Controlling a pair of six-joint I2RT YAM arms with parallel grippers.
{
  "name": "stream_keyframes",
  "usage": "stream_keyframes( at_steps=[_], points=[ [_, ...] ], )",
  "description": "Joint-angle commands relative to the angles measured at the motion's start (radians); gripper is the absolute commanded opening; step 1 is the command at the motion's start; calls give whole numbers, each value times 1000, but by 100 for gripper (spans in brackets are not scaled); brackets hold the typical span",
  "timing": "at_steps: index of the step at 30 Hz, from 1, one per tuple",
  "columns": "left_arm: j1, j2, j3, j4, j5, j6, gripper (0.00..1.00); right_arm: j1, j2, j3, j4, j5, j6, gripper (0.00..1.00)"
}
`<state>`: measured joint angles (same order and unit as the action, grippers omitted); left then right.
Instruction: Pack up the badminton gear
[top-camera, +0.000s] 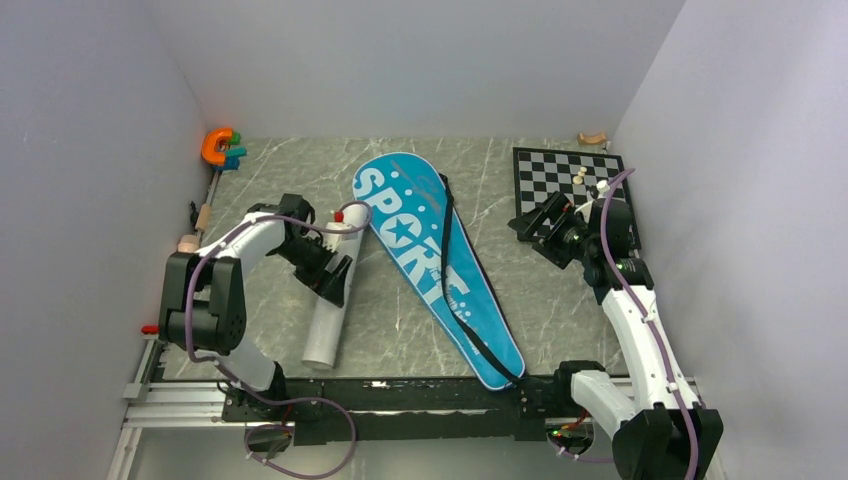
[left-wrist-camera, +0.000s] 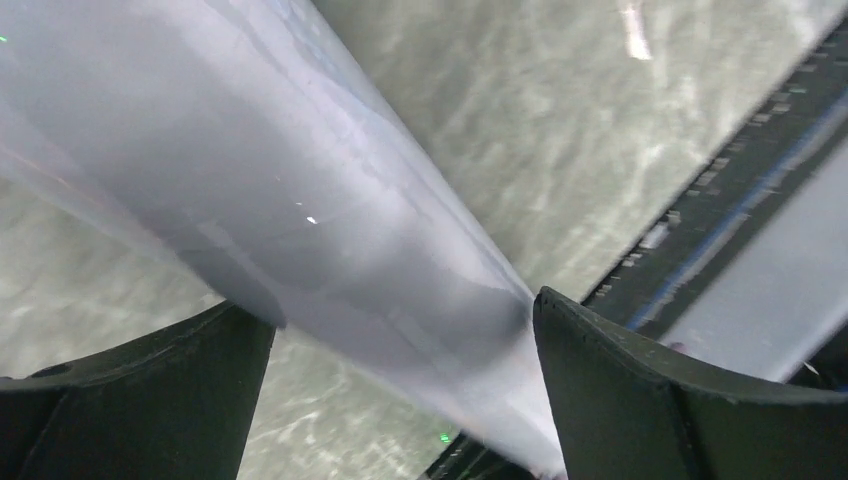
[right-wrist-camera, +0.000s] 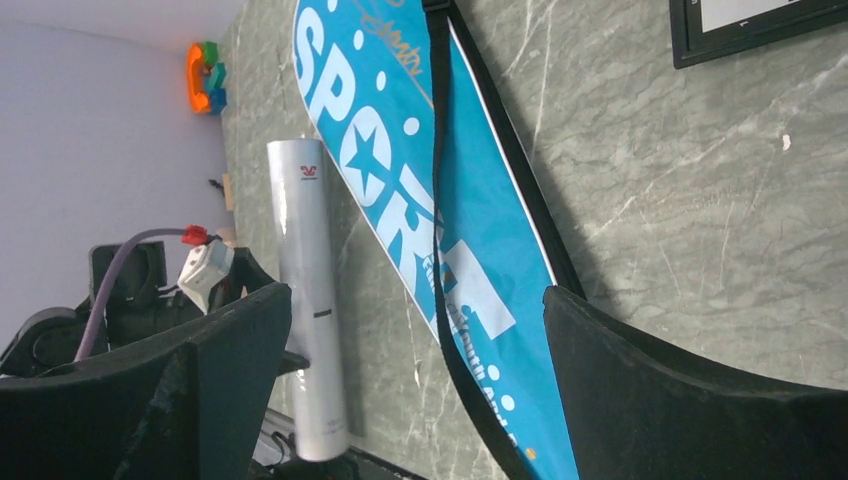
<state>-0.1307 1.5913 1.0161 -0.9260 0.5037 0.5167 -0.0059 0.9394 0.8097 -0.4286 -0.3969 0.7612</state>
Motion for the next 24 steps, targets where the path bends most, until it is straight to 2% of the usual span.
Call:
stream_keyframes(
  at_steps=[1, 5, 10, 14, 19, 24],
  points=[
    [-26, 52, 96, -111, 263, 52, 99, 1, 10, 39, -2, 22, -14, 100],
    [-33, 122, 185, -135, 344, 45, 99, 1, 18, 44, -12, 39, -15, 100],
    [-34, 165, 197, -148, 436, 47, 99, 1, 26, 61, -39, 68, -22, 100],
    [-33, 92, 122, -78, 353, 32, 99, 3, 33, 58, -37, 90, -22, 100],
    [-30, -33, 46, 22, 175, 3, 99, 2, 68, 40, -19, 131, -30, 100],
    [-7, -184, 70, 40, 52, 7, 99, 2, 94, 62, -20, 232, -63, 100]
  ],
)
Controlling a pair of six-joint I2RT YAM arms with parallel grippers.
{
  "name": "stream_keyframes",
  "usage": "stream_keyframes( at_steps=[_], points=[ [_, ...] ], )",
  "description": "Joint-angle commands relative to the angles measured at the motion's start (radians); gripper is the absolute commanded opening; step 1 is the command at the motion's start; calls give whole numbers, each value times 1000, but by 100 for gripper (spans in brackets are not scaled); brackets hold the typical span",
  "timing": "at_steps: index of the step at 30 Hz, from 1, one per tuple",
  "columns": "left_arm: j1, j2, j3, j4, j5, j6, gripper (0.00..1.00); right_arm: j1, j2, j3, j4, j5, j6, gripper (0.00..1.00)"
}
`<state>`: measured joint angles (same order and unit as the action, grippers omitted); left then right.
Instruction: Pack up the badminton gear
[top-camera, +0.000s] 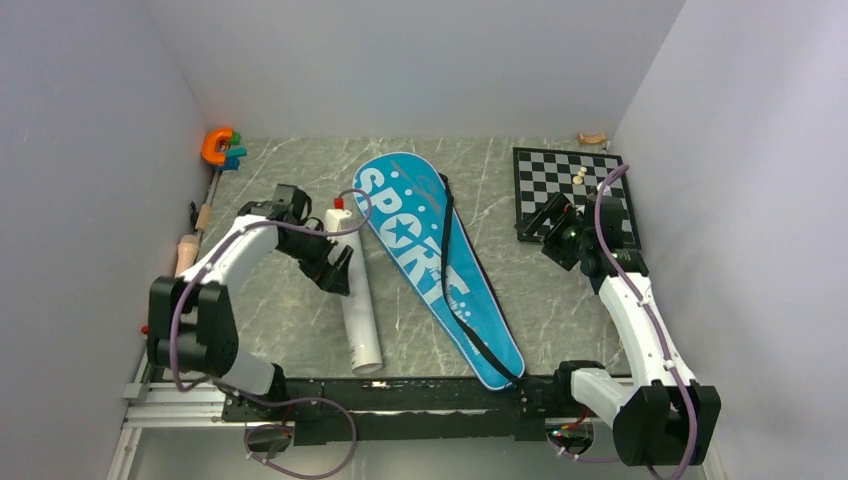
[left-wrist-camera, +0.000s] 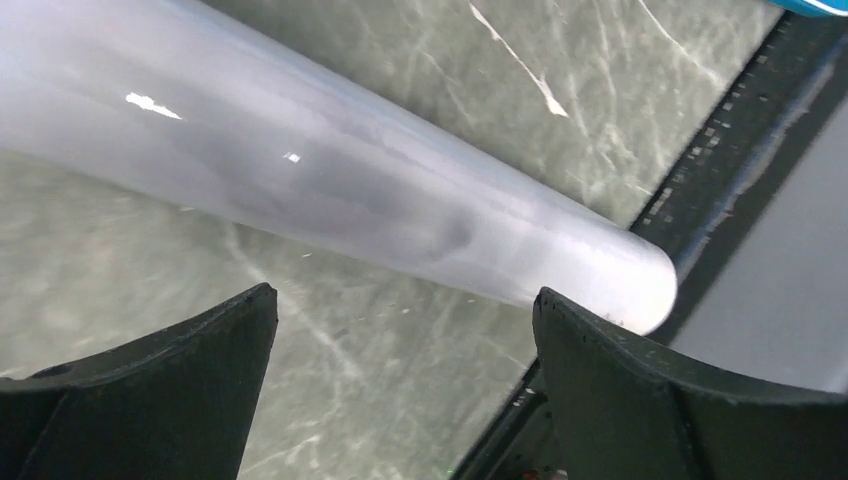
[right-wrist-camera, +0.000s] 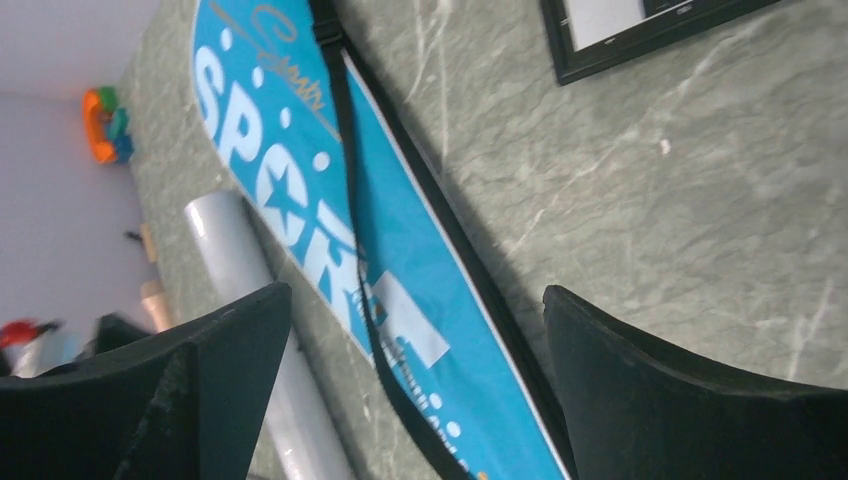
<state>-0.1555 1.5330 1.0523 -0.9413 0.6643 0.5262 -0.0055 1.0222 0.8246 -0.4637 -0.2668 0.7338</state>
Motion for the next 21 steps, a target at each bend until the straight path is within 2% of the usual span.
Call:
stream_keyframes(
  at_steps=[1, 6, 8, 10, 12, 15, 18, 21],
  points=[
    [25, -152, 52, 56, -124, -6, 99, 1, 22, 59, 10, 133, -43, 100],
    [95, -207, 130, 58, -142, -27, 100, 1, 51, 103, -10, 270, -64, 100],
    [149, -209, 153, 72, -122, -45, 99, 1, 49, 99, -11, 389, -57, 100],
    [251, -209, 151, 123, -93, -81, 99, 1, 23, 52, 50, 535, -68, 100],
    [356, -210, 106, 248, -72, -123, 99, 1, -30, -48, 196, 651, -137, 100],
    [430, -226, -23, 468, -78, -149, 99, 1, -97, -224, 487, 791, -249, 100],
    [473, -264, -204, 729, -30, -190, 99, 2, -91, -312, 680, 815, -358, 100],
    [495, -289, -338, 989, 31, -254, 99, 14, 11, -330, 781, 842, -408, 100]
  ],
)
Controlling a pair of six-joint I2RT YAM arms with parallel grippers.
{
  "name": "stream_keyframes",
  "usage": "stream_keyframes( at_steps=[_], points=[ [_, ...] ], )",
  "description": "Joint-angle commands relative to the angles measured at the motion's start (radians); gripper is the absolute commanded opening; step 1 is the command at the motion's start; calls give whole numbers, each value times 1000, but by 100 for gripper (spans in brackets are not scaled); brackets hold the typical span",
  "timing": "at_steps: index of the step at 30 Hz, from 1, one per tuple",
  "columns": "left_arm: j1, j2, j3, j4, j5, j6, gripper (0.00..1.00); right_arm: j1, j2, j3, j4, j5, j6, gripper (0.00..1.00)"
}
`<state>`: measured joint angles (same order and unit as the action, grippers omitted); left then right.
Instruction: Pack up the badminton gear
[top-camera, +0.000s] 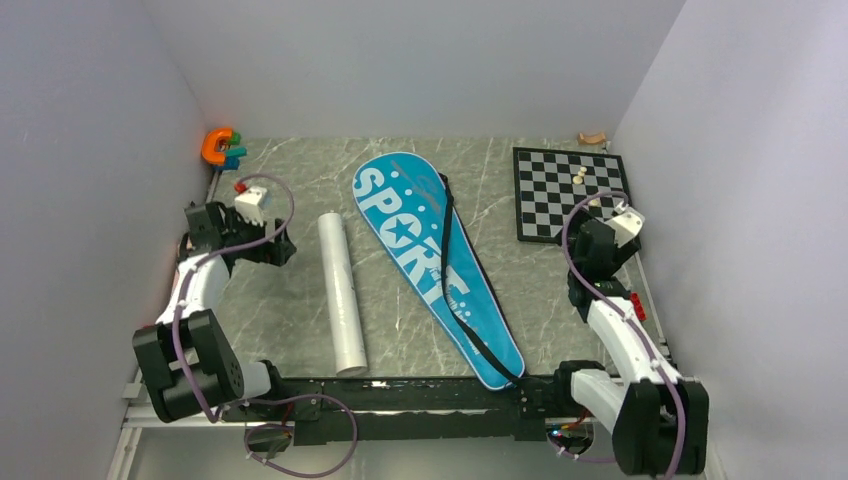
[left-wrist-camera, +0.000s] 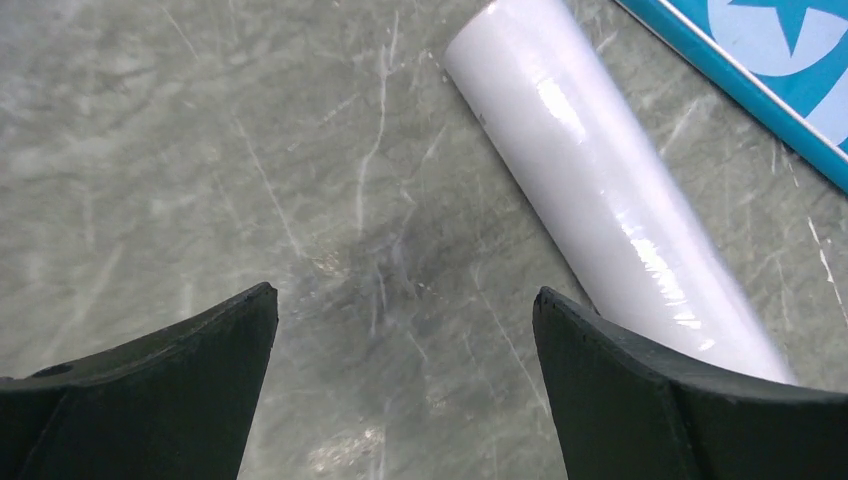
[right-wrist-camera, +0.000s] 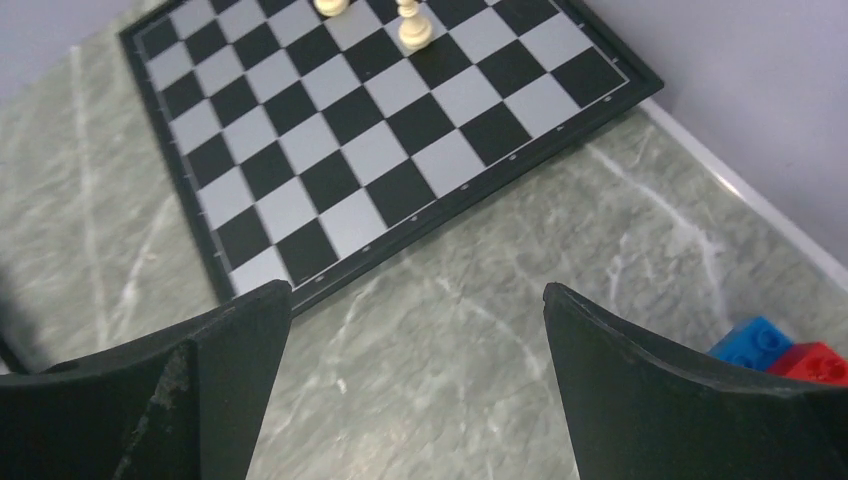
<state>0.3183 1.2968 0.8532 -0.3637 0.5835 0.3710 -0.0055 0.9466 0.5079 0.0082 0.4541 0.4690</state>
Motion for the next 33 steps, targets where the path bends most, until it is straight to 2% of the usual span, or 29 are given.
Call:
stream_keyframes(
  at_steps=[1, 4, 10, 11, 13, 15, 19, 22, 24, 26, 29, 31, 32, 33],
  points=[
    [22, -54, -175, 480, 130, -114, 99, 25, 133, -7, 323, 141, -150, 100],
    [25, -33, -241, 651, 149, -175, 99, 38, 224, -17, 393, 167, -148, 100],
    [31, 36, -335, 935, 208, -295, 99, 76, 304, -151, 766, 216, -283, 100],
    [31, 41, -362, 995, 206, -310, 99, 81, 315, -171, 820, 219, -304, 100],
    [31, 54, -425, 1131, 179, -353, 99, 86, 323, -188, 817, 207, -303, 100],
    [31, 66, -480, 1232, 152, -364, 100, 90, 352, -253, 950, 209, -317, 100],
    [29, 65, -551, 1374, 122, -416, 99, 104, 432, -373, 1259, 205, -357, 100],
    [26, 49, -593, 1438, 112, -411, 99, 137, 427, -390, 1276, 173, -396, 100],
    [0, 33, -636, 1495, 84, -389, 99, 151, 465, -420, 1415, 163, -439, 100],
    [-54, 1, -658, 1472, 12, -309, 100, 163, 481, -431, 1436, 145, -459, 100],
    [-145, 14, -647, 1411, -177, -252, 99, 164, 514, -402, 1396, 58, -484, 100],
    [-171, 71, -649, 1505, -207, -267, 100, 153, 575, -381, 1428, 49, -504, 100],
    [-180, 37, -632, 1410, -217, -237, 99, 154, 572, -354, 1346, 55, -489, 100],
    [-187, 41, -631, 1404, -227, -228, 99, 123, 536, -308, 1218, 42, -428, 100]
  ],
)
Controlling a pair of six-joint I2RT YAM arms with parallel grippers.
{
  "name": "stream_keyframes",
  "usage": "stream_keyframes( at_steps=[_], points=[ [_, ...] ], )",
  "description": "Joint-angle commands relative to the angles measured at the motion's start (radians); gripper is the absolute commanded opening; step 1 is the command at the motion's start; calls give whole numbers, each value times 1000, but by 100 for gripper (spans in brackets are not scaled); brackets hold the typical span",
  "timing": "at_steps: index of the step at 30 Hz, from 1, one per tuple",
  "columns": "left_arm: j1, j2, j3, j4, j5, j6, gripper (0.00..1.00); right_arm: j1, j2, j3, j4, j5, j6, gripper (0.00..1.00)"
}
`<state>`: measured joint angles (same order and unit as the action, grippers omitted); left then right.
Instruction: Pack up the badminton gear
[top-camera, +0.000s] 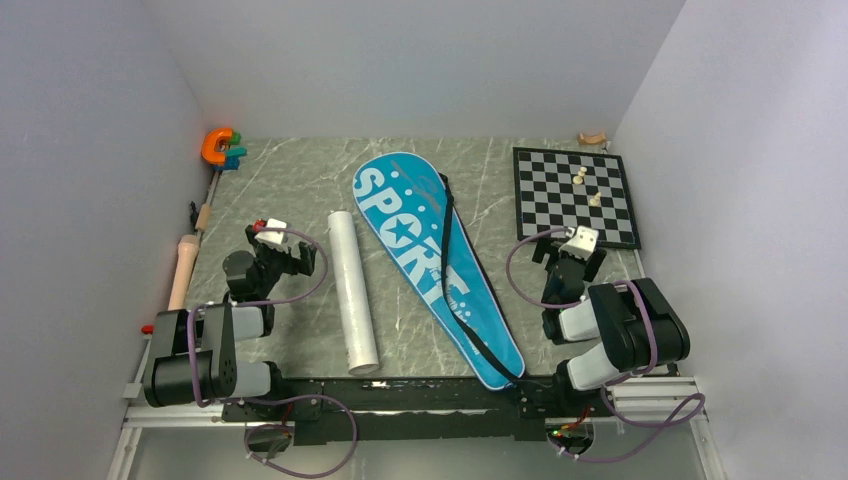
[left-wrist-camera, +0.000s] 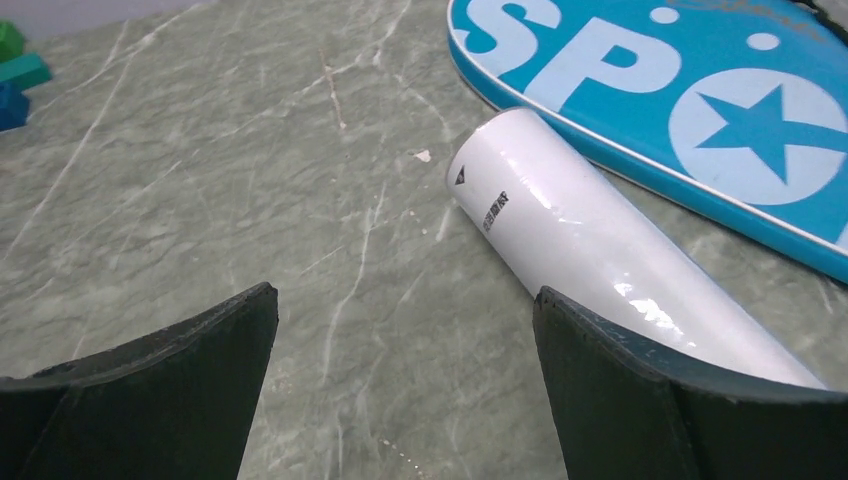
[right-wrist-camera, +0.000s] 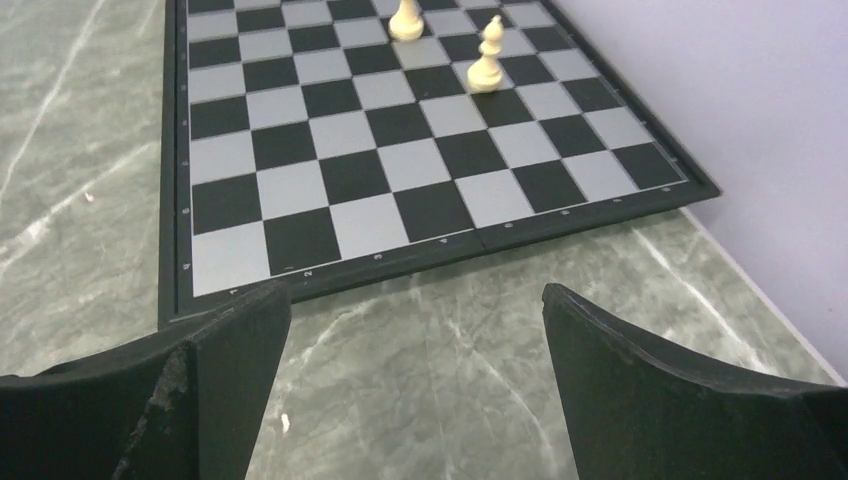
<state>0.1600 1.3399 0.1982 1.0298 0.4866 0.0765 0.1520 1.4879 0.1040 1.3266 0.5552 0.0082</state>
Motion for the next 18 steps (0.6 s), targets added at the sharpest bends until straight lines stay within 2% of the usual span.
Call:
stream_keyframes(
  at_steps=[1, 3, 5, 8, 10, 12, 18],
  points=[
    [-27, 24, 11, 88, -128, 47, 99, -70, -4, 136, -184, -94, 66, 100],
    [-27, -5, 29, -4, -128, 63, 99, -121, -3, 144, -206, -158, 97, 100],
    [-28, 18, 10, 79, -128, 44, 99, -124, -2, 145, -210, -160, 100, 100],
    [-27, -7, 15, 27, -129, 61, 99, -124, -10, 138, -205, -163, 101, 100],
    [-27, 15, 4, 96, -129, 44, 99, -123, -6, 125, -167, -160, 85, 100],
    [-27, 0, 11, 51, -128, 58, 100, -123, -8, 125, -172, -160, 86, 100],
    [-27, 7, 5, 79, -130, 49, 99, -123, -8, 125, -172, -159, 87, 100]
  ],
)
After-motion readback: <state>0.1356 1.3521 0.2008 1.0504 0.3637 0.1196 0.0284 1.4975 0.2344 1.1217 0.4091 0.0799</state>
